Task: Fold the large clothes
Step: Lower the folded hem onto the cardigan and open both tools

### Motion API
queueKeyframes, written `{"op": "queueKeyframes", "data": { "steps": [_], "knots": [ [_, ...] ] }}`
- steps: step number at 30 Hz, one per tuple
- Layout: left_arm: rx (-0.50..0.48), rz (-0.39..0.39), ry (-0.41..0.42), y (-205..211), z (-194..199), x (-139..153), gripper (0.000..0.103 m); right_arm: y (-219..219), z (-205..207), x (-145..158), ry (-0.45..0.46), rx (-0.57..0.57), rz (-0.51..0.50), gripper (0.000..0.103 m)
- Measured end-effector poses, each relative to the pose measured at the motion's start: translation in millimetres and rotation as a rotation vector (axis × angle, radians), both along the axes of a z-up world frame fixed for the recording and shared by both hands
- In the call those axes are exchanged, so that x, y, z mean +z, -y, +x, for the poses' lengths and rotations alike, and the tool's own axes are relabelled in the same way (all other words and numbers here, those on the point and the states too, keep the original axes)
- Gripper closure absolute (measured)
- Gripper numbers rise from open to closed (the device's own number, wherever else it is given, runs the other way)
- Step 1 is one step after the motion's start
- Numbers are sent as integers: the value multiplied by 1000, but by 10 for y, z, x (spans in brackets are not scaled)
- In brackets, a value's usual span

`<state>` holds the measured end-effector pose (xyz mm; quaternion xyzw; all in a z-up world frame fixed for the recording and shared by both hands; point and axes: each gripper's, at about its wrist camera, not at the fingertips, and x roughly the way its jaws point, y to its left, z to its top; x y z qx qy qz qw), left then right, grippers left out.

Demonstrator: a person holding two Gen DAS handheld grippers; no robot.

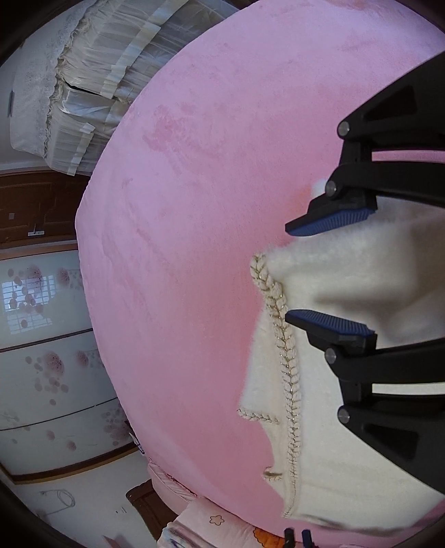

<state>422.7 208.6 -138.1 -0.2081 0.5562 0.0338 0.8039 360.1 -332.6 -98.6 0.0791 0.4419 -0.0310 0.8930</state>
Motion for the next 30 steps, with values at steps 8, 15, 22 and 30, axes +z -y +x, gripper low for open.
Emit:
{"op": "queueKeyframes", "data": {
  "steps": [8, 15, 22, 30],
  "knots": [
    [-133, 20, 6, -3, 129, -276, 27, 188, 66, -163, -80, 11, 60, 58],
    [-201, 35, 100, 80, 157, -281, 67, -50, 235, -375, -114, 62, 71, 57],
    [-145, 259, 207, 303, -25, -82, 97, -394, 163, -309, -42, 84, -142, 94],
    [33, 356, 301, 273, -170, 124, 97, -382, 134, 16, 136, -7, -190, 95]
  ]
}}
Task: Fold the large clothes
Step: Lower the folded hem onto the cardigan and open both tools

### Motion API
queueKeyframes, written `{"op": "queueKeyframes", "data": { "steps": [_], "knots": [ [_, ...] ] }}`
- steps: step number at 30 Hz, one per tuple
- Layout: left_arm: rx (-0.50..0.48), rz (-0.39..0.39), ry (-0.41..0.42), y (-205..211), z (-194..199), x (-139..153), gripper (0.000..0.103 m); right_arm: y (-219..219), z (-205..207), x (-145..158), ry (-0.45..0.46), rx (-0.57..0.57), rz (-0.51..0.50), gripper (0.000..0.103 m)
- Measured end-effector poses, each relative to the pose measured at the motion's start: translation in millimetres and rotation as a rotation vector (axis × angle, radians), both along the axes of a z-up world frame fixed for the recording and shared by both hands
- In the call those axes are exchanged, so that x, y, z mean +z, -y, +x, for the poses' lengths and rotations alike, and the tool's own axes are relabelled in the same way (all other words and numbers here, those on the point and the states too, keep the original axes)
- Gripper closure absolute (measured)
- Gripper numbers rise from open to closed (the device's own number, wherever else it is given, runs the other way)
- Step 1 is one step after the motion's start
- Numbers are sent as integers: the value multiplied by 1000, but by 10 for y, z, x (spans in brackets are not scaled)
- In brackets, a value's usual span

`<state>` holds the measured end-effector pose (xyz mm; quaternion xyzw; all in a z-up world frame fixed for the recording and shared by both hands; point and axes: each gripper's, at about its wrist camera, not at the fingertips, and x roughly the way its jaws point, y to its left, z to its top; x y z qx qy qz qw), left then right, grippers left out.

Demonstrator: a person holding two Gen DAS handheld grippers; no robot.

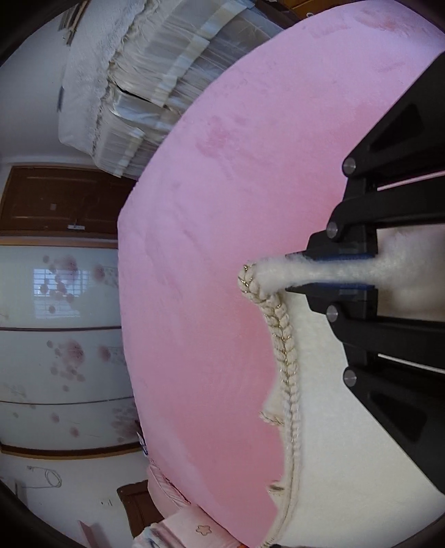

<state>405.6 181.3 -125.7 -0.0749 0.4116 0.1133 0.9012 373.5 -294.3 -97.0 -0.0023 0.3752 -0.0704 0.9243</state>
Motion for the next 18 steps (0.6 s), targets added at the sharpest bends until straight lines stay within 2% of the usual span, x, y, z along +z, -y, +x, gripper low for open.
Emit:
{"op": "queueKeyframes", "data": {
  "steps": [4, 7, 10, 11, 13, 16, 18],
  "knots": [
    [57, -44, -78, -108, 115, -451, 96, 14, 248, -545, -175, -33, -48, 95],
    [59, -62, -68, -135, 103, -598, 96, 54, 249, -619, -183, -54, -42, 93],
    [35, -67, -75, -137, 107, -550, 94, 54, 197, -519, -191, -55, -30, 86],
    [32, -80, -81, -163, 95, -507, 88, 65, 147, -445, -185, -63, -17, 77],
    [29, -124, -109, -224, 84, -408, 78, 99, 6, -285, -161, -77, 12, 66],
    [-3, -156, -138, -252, -102, -207, 68, 54, -338, -21, -105, -34, 69, 58],
    [-33, -155, -140, -202, -326, -46, 53, -13, -557, 112, -87, -9, 64, 54]
  ]
}}
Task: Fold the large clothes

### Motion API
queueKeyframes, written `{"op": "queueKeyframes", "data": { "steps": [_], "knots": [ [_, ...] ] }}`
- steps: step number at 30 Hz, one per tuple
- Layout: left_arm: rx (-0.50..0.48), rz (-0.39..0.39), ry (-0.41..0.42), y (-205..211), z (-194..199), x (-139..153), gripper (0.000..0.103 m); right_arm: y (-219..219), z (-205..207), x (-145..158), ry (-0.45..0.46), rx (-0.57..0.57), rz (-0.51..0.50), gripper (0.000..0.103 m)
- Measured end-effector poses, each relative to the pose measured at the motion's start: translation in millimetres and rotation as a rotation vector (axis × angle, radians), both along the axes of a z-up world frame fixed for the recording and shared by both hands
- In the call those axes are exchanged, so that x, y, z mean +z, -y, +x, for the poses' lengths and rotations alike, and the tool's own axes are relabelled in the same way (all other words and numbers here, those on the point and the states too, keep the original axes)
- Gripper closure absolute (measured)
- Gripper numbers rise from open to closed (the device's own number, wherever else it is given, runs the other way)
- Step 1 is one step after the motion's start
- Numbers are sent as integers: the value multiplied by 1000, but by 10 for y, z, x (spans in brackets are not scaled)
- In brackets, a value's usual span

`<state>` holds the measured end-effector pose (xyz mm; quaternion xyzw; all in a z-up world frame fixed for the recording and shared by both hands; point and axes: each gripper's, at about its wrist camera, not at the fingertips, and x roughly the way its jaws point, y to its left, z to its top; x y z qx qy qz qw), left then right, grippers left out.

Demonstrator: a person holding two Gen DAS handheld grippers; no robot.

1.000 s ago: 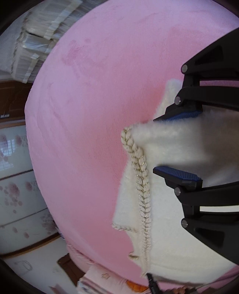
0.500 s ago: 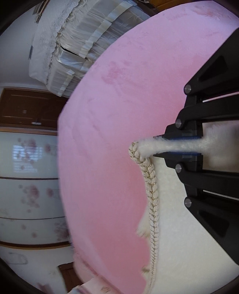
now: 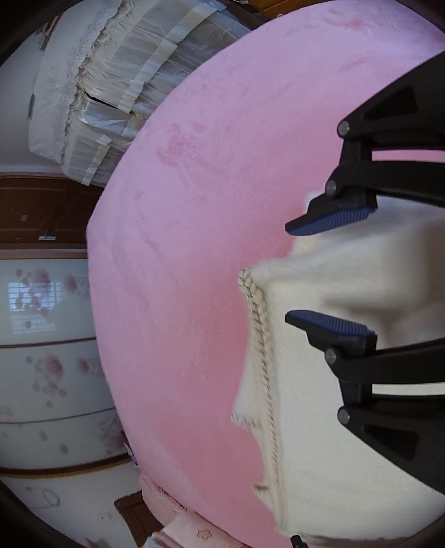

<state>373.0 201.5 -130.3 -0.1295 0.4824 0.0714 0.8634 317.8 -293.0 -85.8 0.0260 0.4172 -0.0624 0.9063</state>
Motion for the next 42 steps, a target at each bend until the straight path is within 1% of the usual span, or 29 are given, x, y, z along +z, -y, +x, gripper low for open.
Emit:
{"op": "queueKeyframes", "data": {
  "steps": [2, 5, 8, 10, 12, 14, 15, 16, 17, 18, 20, 21, 22, 23, 24, 25, 26, 27, 28, 29, 32, 34, 37, 40, 41, 42],
  "knots": [
    [-51, -15, 38, 50, -229, 125, 50, -97, -269, 103, 20, 35, 1, 49],
    [-113, -7, 49, 161, -692, 253, 50, -254, -724, 208, 62, 71, 17, 48],
    [-105, 45, 44, 197, -1114, 296, 50, -267, -1084, 224, 92, 85, 68, 48],
    [-93, 53, 52, 211, -1365, 254, 50, -274, -1299, 156, 108, 84, 86, 48],
    [-92, 7, 65, 237, -1552, 165, 50, -257, -1422, 67, 105, 76, 78, 48],
    [-107, -34, 69, 307, -1579, 78, 50, -227, -1499, -74, 82, 97, 126, 48],
    [-114, -38, 57, 345, -1563, 23, 50, -227, -1511, -134, 74, 92, 135, 48],
    [-115, -21, 38, 387, -1544, -86, 50, -229, -1503, -209, 63, 93, 139, 48],
    [-107, 10, 17, 410, -1521, -178, 50, -235, -1487, -280, 53, 100, 132, 49],
    [-90, 42, 0, 415, -1497, -265, 51, -241, -1480, -359, 42, 95, 93, 52],
    [-81, 55, 15, 398, -1485, -318, 55, -117, -1456, -485, 15, 24, 11, 65],
    [-75, 62, 27, 380, -1499, -314, 61, 2, -1476, -522, 21, 4, 40, 74],
    [-73, 68, 32, 361, -1522, -315, 65, 133, -1483, -555, 17, -25, 69, 98],
    [-72, 67, 36, 324, -1541, -328, 70, 247, -1496, -578, 14, -41, 95, 103],
    [-77, 50, 45, 276, -1565, -344, 73, 312, -1509, -587, 15, -29, 130, 103],
    [-81, 39, 50, 250, -1606, -344, 75, 322, -1515, -586, 11, -19, 126, 103],
    [-83, 32, 52, 213, -1575, -372, 80, 285, -1518, -581, 8, -8, 98, 103],
    [-84, 23, 56, 179, -1584, -380, 82, 236, -1522, -575, 5, -1, 65, 103],
    [-84, 12, 59, 127, -1584, -416, 82, 219, -1518, -568, 3, -3, 57, 103],
    [-82, 2, 62, 95, -1579, -430, 82, 230, -1516, -561, 1, -12, 71, 103],
    [-80, 13, 58, 91, -1567, -432, 82, 287, -1514, -548, -7, -43, 127, 103],
    [-78, 16, 52, 99, -1566, -399, 82, 279, -1512, -519, -15, -48, 126, 103],
    [-65, -13, 25, 128, -1544, -356, 80, 244, -1536, -458, -27, -49, 123, 99],
    [-46, -65, 7, 141, -1567, -276, 65, 215, -1569, -392, -35, -50, 157, 91],
    [-41, -74, 3, 153, -1582, -246, 55, 190, -1592, -370, -35, -48, 168, 89],
    [-37, -73, 0, 177, -1602, -211, 49, 158, -1616, -339, -34, -45, 177, 89]
  ]
}}
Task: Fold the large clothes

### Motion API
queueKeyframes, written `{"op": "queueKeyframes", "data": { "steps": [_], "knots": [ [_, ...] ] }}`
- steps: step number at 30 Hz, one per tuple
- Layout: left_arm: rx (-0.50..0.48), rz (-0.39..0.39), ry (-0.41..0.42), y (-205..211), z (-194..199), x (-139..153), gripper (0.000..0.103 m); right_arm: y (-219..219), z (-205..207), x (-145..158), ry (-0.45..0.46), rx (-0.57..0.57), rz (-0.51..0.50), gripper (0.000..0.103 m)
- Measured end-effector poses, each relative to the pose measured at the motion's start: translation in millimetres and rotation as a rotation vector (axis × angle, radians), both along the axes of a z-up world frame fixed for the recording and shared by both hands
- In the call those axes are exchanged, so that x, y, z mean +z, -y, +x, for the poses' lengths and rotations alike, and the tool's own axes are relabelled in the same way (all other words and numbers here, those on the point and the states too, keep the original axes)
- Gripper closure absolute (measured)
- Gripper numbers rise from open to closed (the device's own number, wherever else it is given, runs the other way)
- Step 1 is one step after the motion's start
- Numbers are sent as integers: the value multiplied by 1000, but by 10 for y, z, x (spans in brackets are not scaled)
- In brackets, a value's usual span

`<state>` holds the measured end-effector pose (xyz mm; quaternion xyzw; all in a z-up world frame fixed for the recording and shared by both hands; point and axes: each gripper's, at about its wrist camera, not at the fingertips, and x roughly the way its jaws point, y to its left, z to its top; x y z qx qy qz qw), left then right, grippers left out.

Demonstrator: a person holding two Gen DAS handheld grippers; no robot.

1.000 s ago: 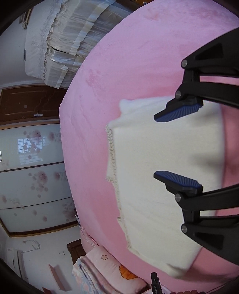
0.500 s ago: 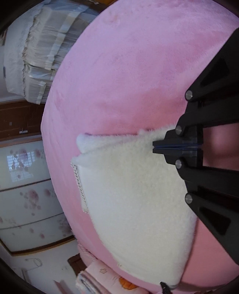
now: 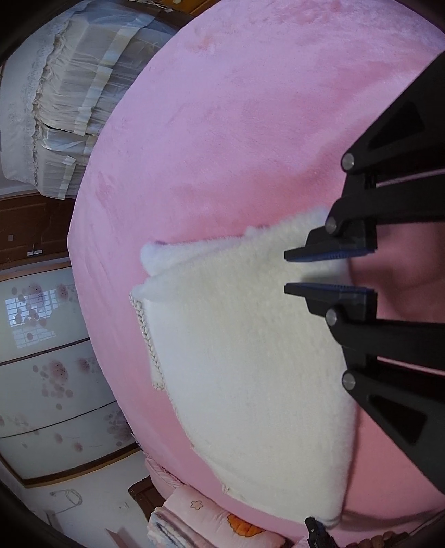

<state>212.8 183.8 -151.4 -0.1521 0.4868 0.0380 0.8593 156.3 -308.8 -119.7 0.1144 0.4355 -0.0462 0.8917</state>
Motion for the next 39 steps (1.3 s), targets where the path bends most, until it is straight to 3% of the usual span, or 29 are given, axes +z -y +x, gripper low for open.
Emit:
{"op": "queueKeyframes", "data": {
  "steps": [6, 15, 17, 19, 29, 39],
  "knots": [
    [-38, 67, -1, 277, -199, 239, 47, -256, -185, 218, 16, 35, 34, 89],
    [-99, 103, 26, 678, -721, 582, 42, -695, -534, 560, 50, 120, -17, 88],
    [-109, 91, 29, 741, -808, 623, 41, -768, -620, 620, 64, 128, -20, 76],
    [-121, 66, 33, 812, -912, 681, 41, -846, -704, 677, 86, 137, -35, 70],
    [-187, -62, 60, 1000, -1187, 705, 38, -1285, -940, 789, 155, 207, -20, 69],
    [-142, -379, 74, 827, -883, -51, 38, -1688, -645, 517, 153, 265, 15, 69]
  ]
}}
